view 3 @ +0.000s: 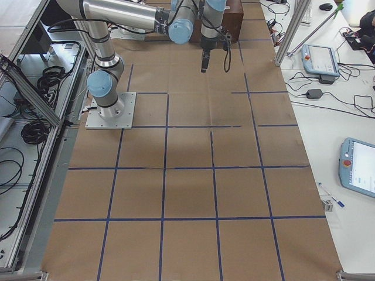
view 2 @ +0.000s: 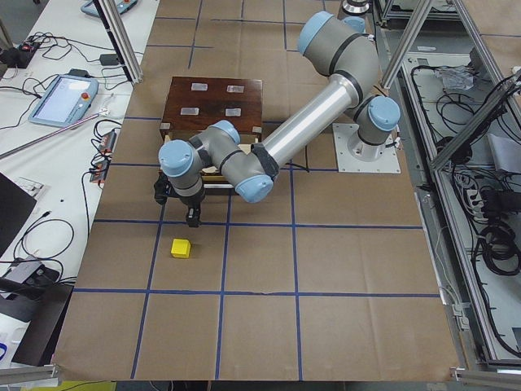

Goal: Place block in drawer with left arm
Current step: 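Release the handle and grasp the yellow cube with the left gripper, then carry the yellow cube over the open drawer and lower it inside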

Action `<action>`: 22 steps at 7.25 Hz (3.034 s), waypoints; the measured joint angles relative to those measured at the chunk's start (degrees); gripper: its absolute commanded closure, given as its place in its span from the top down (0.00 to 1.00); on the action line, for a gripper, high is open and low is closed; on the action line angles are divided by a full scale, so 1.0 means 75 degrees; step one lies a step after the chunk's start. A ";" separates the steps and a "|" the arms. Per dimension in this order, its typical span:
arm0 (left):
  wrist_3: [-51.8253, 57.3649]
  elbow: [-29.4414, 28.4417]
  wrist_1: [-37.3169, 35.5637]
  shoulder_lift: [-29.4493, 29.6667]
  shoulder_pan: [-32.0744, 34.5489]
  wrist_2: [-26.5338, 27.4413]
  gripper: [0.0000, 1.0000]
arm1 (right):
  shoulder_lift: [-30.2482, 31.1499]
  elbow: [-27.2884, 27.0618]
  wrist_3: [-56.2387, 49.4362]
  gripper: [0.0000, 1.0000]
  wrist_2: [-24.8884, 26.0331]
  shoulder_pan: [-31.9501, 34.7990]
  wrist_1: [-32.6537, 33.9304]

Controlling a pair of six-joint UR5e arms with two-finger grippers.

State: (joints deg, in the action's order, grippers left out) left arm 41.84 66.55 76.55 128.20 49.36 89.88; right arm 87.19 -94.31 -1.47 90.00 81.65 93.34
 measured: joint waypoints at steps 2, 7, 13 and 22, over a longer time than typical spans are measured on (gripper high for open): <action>0.0002 -0.0838 -0.0005 0.0893 -0.0041 -0.0065 0.98 | 0.0000 0.0004 0.0005 1.00 0.0000 0.0000 0.0000; 0.0046 -0.2198 -0.0005 0.2215 -0.0166 -0.0006 0.98 | -0.0003 0.0000 0.0000 1.00 0.0000 0.0000 0.0000; 0.0069 -0.2495 -0.0038 0.2617 -0.0229 -0.0111 0.15 | -0.0002 0.0002 0.0004 1.00 0.0000 0.0000 0.0000; -0.0240 0.1037 0.2060 -0.2194 0.1020 -0.0016 0.03 | 0.0000 0.0000 0.0006 1.00 0.0000 0.0000 0.0000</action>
State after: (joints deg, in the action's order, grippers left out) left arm 40.04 74.33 92.00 111.74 57.01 89.76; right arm 87.19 -94.31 -1.42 90.00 81.65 93.34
